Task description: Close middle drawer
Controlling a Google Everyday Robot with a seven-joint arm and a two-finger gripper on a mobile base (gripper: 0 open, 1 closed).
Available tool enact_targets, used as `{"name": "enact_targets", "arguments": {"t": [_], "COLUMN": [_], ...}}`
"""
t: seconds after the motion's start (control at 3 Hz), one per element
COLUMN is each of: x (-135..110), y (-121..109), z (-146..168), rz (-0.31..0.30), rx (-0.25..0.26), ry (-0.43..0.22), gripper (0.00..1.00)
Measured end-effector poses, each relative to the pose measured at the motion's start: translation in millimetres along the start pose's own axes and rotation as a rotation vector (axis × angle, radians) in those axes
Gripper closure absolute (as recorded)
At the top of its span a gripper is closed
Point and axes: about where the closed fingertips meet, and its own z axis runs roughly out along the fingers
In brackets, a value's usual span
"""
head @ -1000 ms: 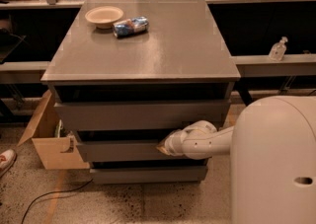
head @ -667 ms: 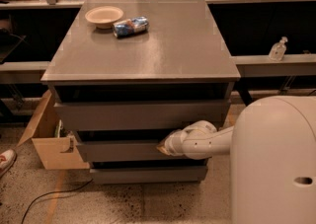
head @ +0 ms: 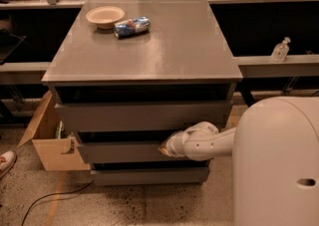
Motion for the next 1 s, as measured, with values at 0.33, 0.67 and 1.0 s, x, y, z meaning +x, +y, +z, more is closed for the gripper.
{"name": "enact_targets", "arguments": {"t": [0.33,0.67,1.0], "x": [0.1,0.0,0.0], "y": [-0.1,0.0,0.0], "z": [-0.1,0.0,0.0], "rz": [0.0,0.0,0.0], "rx": [0.0,0.0,0.0], "ry": [0.0,0.0,0.0], "gripper": [1.0,0.82,0.59]}}
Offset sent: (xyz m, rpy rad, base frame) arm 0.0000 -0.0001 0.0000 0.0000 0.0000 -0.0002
